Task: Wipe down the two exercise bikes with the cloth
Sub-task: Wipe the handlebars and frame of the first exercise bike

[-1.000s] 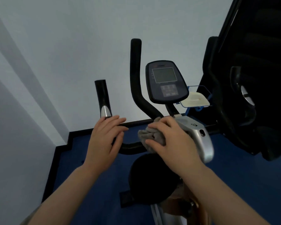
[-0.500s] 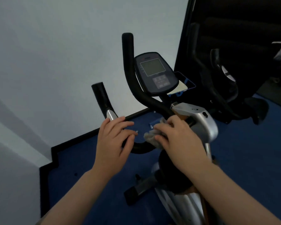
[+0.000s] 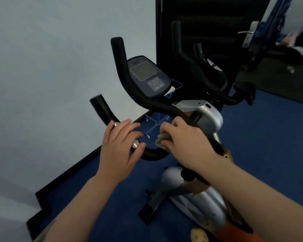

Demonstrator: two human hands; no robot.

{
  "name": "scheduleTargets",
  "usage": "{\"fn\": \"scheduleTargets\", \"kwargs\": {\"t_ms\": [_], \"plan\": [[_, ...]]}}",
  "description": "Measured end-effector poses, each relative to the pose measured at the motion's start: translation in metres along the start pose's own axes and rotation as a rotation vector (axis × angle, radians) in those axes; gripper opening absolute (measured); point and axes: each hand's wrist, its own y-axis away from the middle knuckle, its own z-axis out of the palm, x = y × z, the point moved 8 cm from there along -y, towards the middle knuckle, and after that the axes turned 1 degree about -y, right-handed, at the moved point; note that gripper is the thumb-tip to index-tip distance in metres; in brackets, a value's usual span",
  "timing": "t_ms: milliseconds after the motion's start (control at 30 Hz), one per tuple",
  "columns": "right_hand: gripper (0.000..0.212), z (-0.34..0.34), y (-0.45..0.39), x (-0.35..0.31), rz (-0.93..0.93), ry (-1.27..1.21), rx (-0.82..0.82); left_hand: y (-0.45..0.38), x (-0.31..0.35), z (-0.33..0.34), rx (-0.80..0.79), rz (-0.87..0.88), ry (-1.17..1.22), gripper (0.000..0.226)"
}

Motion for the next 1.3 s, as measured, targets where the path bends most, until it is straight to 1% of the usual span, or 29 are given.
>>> {"fn": "scheduleTargets", "kwargs": {"t_ms": [67, 100, 167, 200, 267, 300, 367, 467, 500, 533, 600, 667, 700, 767, 833, 900, 967, 1033, 1067, 1100, 1133, 1167, 1200, 1233, 1267, 1300], "plan": [[0.021, -0.008, -0.008, 0.017, 0.054, -0.118, -0.047, 0.001, 0.001, 0.001, 0.036, -0.022, 0.037, 0.045], [0.021, -0.013, -0.011, 0.025, 0.089, -0.137, -0.045, 0.0, 0.0, 0.001, 0.06, -0.035, 0.055, 0.045], [0.021, -0.014, -0.008, 0.025, 0.117, -0.097, 0.01, 0.001, 0.0, 0.001, 0.103, -0.05, 0.072, 0.044], [0.021, -0.01, -0.005, 0.017, 0.088, -0.082, 0.027, 0.001, 0.0, 0.0, 0.12, -0.049, 0.071, 0.044], [0.02, -0.003, 0.001, 0.002, -0.002, -0.127, -0.007, 0.001, 0.002, 0.001, 0.14, -0.047, 0.071, 0.041], [0.02, -0.004, 0.001, 0.001, -0.017, -0.162, -0.045, 0.001, 0.002, 0.001, 0.147, -0.048, 0.073, 0.038], [0.021, -0.011, -0.005, 0.012, 0.015, -0.196, -0.087, 0.001, 0.002, 0.002, 0.161, -0.05, 0.077, 0.034], [0.022, -0.015, -0.005, 0.021, 0.122, -0.132, 0.004, 0.002, 0.001, 0.002, 0.172, -0.051, 0.077, 0.032], [0.023, -0.011, -0.003, 0.011, 0.102, -0.086, 0.031, 0.003, 0.001, 0.003, 0.173, -0.054, 0.072, 0.033], [0.023, -0.005, -0.002, -0.002, 0.042, -0.071, 0.037, 0.003, 0.002, 0.004, 0.17, -0.06, 0.07, 0.034], [0.023, 0.003, 0.001, -0.023, -0.07, -0.154, -0.008, 0.003, 0.002, 0.005, 0.16, -0.075, 0.089, 0.039], [0.026, 0.001, -0.008, -0.013, -0.025, -0.242, -0.077, 0.004, 0.001, 0.004, 0.146, -0.083, 0.117, 0.041], [0.028, -0.001, -0.012, -0.002, 0.018, -0.223, -0.093, 0.004, 0.001, 0.004, 0.137, -0.085, 0.124, 0.04], [0.034, -0.006, -0.017, 0.012, 0.054, -0.084, -0.068, 0.007, 0.0, 0.004, 0.116, -0.099, 0.138, 0.038], [0.034, 0.001, -0.018, 0.0, -0.008, -0.006, -0.024, 0.009, 0.0, 0.005, 0.112, -0.148, 0.164, 0.037], [0.033, 0.015, -0.016, -0.022, -0.075, -0.025, -0.038, 0.012, 0.001, 0.007, 0.142, -0.23, 0.206, 0.039], [0.032, 0.024, -0.018, -0.034, -0.155, 0.021, -0.082, 0.013, 0.004, 0.007, 0.19, -0.307, 0.252, 0.041], [0.038, 0.022, -0.024, -0.026, -0.21, 0.088, -0.119, 0.014, 0.006, 0.007, 0.211, -0.354, 0.274, 0.042], [0.041, 0.02, -0.026, -0.019, -0.23, 0.073, -0.145, 0.015, 0.006, 0.007, 0.207, -0.368, 0.269, 0.042], [0.042, 0.019, -0.025, -0.014, -0.26, -0.008, -0.185, 0.016, 0.006, 0.006, 0.2, -0.38, 0.261, 0.042], [0.044, 0.02, -0.021, -0.011, -0.295, -0.138, -0.262, 0.017, 0.006, 0.005, 0.192, -0.388, 0.254, 0.042], [0.051, 0.021, -0.014, -0.011, -0.339, -0.277, -0.376, 0.017, 0.006, 0.004, 0.187, -0.398, 0.247, 0.042], [0.065, 0.026, -0.007, -0.013, -0.377, -0.362, -0.5, 0.017, 0.007, 0.003, 0.189, -0.413, 0.24, 0.042], [0.08, 0.031, -0.001, -0.013, -0.412, -0.361, -0.594, 0.017, 0.008, 0.003, 0.194, -0.427, 0.234, 0.042], [0.088, 0.035, 0.001, -0.012, -0.446, -0.312, -0.642, 0.016, 0.009, 0.002, 0.202, -0.439, 0.224, 0.041], [0.085, 0.036, 0.0, -0.013, -0.486, -0.247, -0.645, 0.016, 0.011, 0.002, 0.205, -0.448, 0.213, 0.041]]}}
